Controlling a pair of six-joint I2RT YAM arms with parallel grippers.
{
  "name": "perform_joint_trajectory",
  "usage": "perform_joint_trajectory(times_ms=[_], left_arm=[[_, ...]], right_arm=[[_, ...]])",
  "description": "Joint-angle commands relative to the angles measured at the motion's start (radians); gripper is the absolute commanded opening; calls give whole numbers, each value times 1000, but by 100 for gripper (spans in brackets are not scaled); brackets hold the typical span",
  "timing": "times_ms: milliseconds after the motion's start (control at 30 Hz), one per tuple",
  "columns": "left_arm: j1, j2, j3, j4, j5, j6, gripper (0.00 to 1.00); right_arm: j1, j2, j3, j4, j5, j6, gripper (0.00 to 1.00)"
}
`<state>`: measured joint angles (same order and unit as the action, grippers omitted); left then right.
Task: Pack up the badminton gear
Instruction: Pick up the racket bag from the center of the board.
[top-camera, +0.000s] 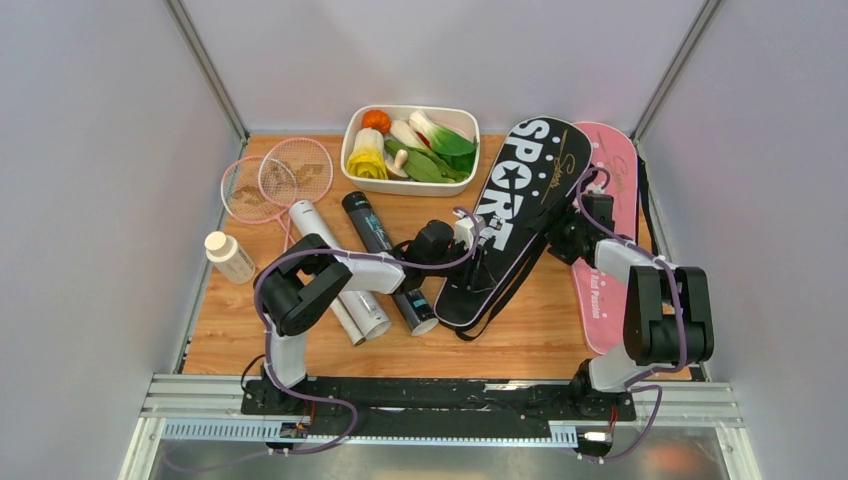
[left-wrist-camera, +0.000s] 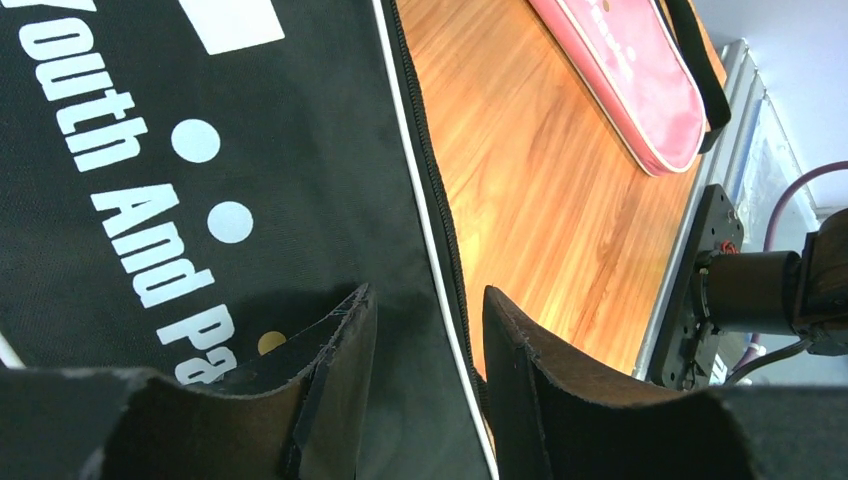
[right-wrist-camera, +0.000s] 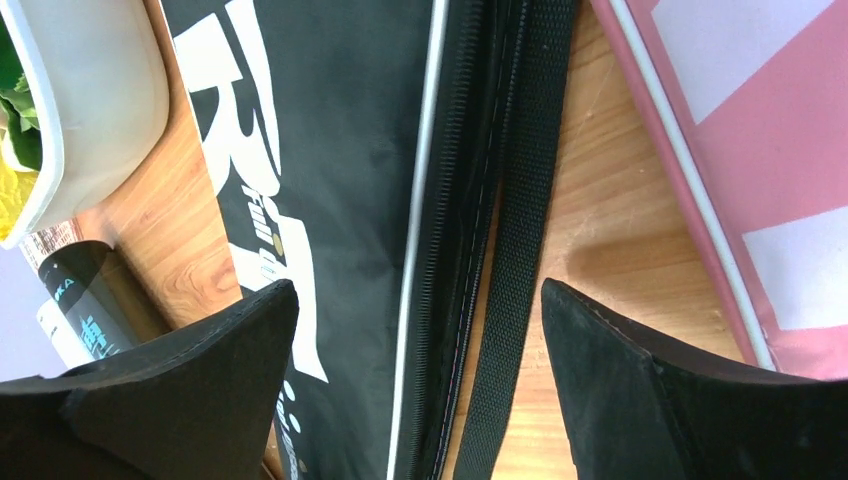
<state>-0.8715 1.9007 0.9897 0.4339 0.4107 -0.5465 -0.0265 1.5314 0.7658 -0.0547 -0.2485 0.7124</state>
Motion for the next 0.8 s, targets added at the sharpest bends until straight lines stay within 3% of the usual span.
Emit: perform_joint_trajectory(times_ms=[0,600,767], left_arm=[[-11,32,-7,44,-24,-1,51],[-15,60,-2,56,-39,-1,50],[-16,56,-4,58,-37,-3,50]], right_arm=[[10,19,6,121,-15,2,93],[16,137,0,250,-53,22,93],[20,160,-4,294,-66,22,86]])
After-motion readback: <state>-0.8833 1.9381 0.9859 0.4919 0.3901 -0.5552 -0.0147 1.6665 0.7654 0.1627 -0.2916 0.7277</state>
